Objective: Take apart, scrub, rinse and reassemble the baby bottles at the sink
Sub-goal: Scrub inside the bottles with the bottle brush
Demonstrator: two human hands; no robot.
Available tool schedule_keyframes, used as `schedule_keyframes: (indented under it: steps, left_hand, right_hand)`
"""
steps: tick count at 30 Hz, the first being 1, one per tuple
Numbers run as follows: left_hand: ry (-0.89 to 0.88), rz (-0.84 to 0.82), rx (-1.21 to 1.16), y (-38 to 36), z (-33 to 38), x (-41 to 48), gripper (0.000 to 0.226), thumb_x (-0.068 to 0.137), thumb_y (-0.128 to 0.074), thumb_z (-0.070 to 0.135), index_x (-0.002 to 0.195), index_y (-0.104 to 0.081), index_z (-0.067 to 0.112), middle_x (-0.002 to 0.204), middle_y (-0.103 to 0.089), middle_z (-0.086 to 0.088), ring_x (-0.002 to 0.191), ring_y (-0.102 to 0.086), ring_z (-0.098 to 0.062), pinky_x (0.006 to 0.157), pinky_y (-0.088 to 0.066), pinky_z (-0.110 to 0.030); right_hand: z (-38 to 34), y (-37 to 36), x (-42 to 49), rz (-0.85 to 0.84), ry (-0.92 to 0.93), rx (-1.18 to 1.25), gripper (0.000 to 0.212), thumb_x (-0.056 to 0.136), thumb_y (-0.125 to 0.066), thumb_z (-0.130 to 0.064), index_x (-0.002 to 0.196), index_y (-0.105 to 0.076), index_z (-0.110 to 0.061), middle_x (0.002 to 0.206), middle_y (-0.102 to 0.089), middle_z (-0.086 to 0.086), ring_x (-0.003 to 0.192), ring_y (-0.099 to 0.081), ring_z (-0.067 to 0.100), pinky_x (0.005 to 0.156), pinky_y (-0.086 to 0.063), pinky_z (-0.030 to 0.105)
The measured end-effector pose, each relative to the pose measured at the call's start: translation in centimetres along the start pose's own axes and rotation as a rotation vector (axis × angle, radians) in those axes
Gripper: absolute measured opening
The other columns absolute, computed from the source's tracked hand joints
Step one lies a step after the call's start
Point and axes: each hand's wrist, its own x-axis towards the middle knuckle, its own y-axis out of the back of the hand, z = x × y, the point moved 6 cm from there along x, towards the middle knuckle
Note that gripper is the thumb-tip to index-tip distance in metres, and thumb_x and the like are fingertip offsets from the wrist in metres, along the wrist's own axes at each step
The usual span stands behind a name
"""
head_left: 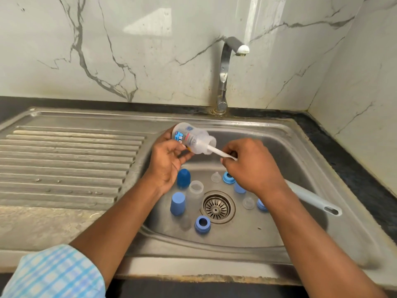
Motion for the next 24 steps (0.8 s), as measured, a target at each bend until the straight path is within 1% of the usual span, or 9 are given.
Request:
schedule_keyframes:
  steps: [2,4,6,8,13,15,18,21,24]
  left_hand:
    - [0.072,-0.03,-0.058,-0.5,-0.4,-0.4,0.048,0.077,-0.068,0.019,0.123,-0.056,0.011,0.122,-0.063,-0.019,0.108,-0.066,-0.032,0.085,-0.058,-0.044]
    - [0.125,0.017,-0.029,-0.7,-1.0,-0.5,0.05,0.084,-0.068,0.042,0.124,-0.053,0.017,0.127,-0.061,-0.016,0.104,-0.07,-0.032,0.078,-0.059,-0.043]
    - [0.113,0.077,0.028,-0.4,-1.1,-0.2,0.033,0.084,-0.065,0.041,0.111,-0.055,0.024,0.117,-0.064,-0.011,0.093,-0.073,-0.025,0.071,-0.06,-0.039]
    - [0.1,0.121,0.035,0.3,-1.1,0.2,0.018,0.091,-0.066,0.027,0.106,-0.056,0.026,0.107,-0.066,-0.006,0.086,-0.074,-0.022,0.067,-0.06,-0.038]
    - [0.088,0.208,-0.059,2.5,0.2,1.0,0.074,0.077,-0.077,0.018,0.141,-0.039,0.011,0.129,-0.062,-0.02,0.097,-0.072,-0.034,0.065,-0.06,-0.044]
    - [0.052,0.185,-0.064,2.8,0.9,1.3,0.072,0.072,-0.076,0.017,0.136,-0.044,0.005,0.124,-0.063,-0.021,0.093,-0.073,-0.033,0.063,-0.059,-0.043]
    - [0.027,0.092,-0.083,2.2,1.4,1.2,0.054,0.072,-0.068,0.015,0.124,-0.051,0.013,0.105,-0.066,-0.012,0.082,-0.073,-0.027,0.059,-0.059,-0.041]
    - [0.033,0.012,-0.13,1.8,1.1,1.2,0.049,0.072,-0.072,0.013,0.118,-0.055,0.015,0.1,-0.068,-0.009,0.086,-0.072,-0.029,0.061,-0.06,-0.043]
    - [0.057,-0.093,-0.212,0.9,0.4,1.0,0.078,0.046,-0.097,0.02,0.114,-0.059,0.016,0.103,-0.07,-0.009,0.094,-0.072,-0.032,0.068,-0.06,-0.048]
  right_hand:
    - [-0.1,-0.2,0.1,0.039,-0.004,-0.031,0.009,0.09,-0.066,-0.021,0.094,-0.074,-0.022,0.076,-0.068,-0.001,0.07,-0.064,0.02,0.066,-0.052,0.034]
    - [-0.5,-0.6,0.1,0.06,0.013,-0.098,0.011,0.09,-0.067,-0.026,0.099,-0.074,-0.025,0.086,-0.071,0.0,0.08,-0.066,0.024,0.072,-0.054,0.038]
    - [-1.2,-1.2,0.0,0.054,0.045,-0.155,0.012,0.089,-0.067,-0.027,0.101,-0.071,-0.027,0.09,-0.07,-0.002,0.084,-0.065,0.025,0.072,-0.052,0.036]
    - [-1.8,-2.0,-0.1,0.016,0.08,-0.175,0.012,0.088,-0.068,-0.025,0.1,-0.067,-0.026,0.087,-0.068,-0.001,0.082,-0.064,0.024,0.07,-0.052,0.036]
    - [-1.6,-2.7,0.5,-0.142,0.118,-0.087,0.009,0.093,-0.064,-0.024,0.085,-0.065,-0.019,0.077,-0.063,0.004,0.071,-0.059,0.025,0.064,-0.051,0.037]
    - [-1.1,-2.3,0.6,-0.184,0.123,-0.038,0.021,0.095,-0.062,-0.027,0.075,-0.062,-0.02,0.068,-0.061,0.004,0.064,-0.056,0.023,0.061,-0.047,0.037]
    - [-0.4,-1.7,0.3,-0.269,0.11,0.069,0.032,0.096,-0.061,-0.026,0.068,-0.06,-0.01,0.06,-0.062,0.007,0.053,-0.048,0.017,0.056,-0.043,0.035]
    - [-0.1,-1.2,0.0,-0.339,0.077,0.198,0.039,0.097,-0.061,-0.022,0.058,-0.058,-0.02,0.05,-0.058,-0.001,0.044,-0.04,0.007,0.048,-0.034,0.017]
    - [-0.1,-1.4,-0.2,-0.375,0.033,0.289,0.033,0.099,-0.059,-0.024,0.066,-0.065,-0.02,0.046,-0.054,-0.003,0.039,-0.036,0.004,0.044,-0.031,0.014]
